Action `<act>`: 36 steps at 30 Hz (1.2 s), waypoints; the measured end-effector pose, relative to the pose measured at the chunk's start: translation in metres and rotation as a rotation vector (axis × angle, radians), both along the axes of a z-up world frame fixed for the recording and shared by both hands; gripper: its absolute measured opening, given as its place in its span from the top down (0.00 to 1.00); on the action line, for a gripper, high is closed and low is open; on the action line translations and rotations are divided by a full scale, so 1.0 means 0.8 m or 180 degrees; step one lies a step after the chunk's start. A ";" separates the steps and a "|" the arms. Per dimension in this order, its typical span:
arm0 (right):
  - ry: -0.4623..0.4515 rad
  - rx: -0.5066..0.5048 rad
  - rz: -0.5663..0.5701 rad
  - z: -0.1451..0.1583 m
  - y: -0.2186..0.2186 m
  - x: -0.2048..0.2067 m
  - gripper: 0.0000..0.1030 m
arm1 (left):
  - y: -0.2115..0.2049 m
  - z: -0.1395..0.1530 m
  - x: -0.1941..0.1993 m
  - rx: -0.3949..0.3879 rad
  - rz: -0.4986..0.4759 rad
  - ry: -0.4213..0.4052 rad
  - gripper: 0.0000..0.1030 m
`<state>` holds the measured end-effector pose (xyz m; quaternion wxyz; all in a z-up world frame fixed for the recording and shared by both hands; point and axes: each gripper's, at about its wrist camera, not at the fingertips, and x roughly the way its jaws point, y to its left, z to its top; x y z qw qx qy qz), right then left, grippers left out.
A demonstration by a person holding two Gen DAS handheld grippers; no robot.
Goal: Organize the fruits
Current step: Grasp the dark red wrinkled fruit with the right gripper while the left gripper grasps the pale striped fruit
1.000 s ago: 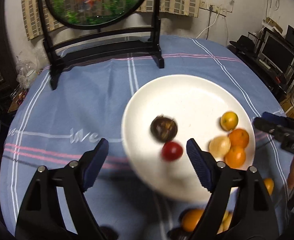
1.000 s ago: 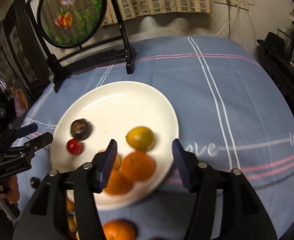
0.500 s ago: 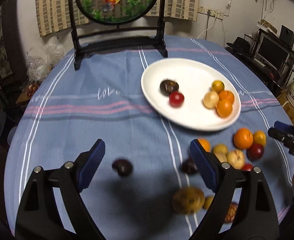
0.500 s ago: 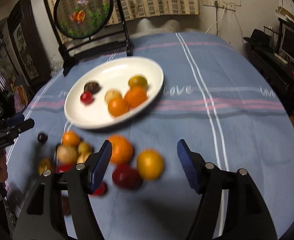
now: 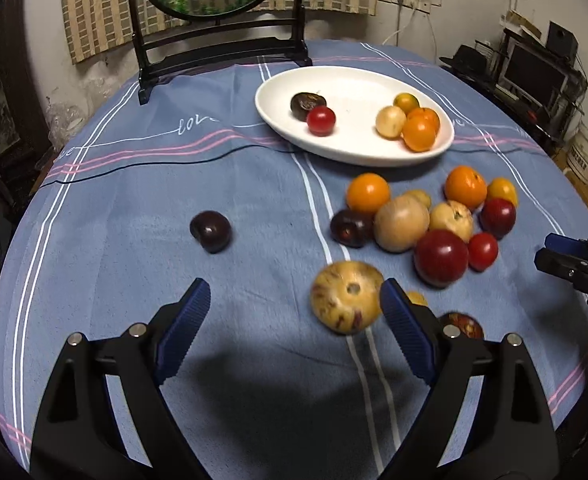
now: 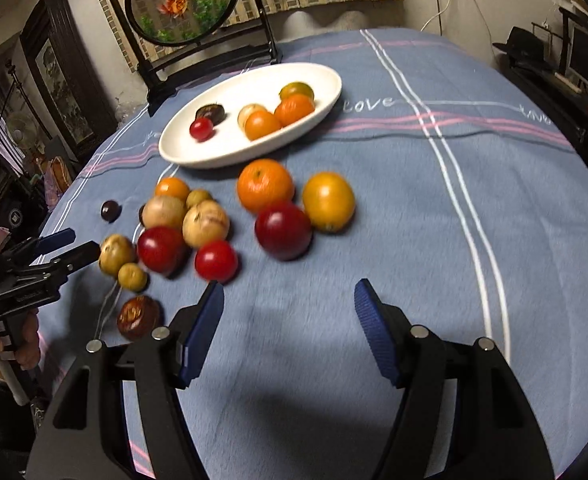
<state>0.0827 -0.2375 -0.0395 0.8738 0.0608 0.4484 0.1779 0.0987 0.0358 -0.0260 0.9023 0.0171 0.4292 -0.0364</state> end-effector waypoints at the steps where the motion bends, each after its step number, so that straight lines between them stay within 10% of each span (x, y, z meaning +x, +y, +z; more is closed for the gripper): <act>1: -0.0015 -0.0029 0.0013 -0.001 0.003 -0.004 0.34 | 0.000 -0.001 -0.003 -0.0007 0.0001 -0.0008 0.14; 36: 0.0003 -0.0488 0.0906 -0.018 0.138 -0.027 0.33 | 0.004 -0.016 -0.020 -0.0256 0.0055 0.0133 0.13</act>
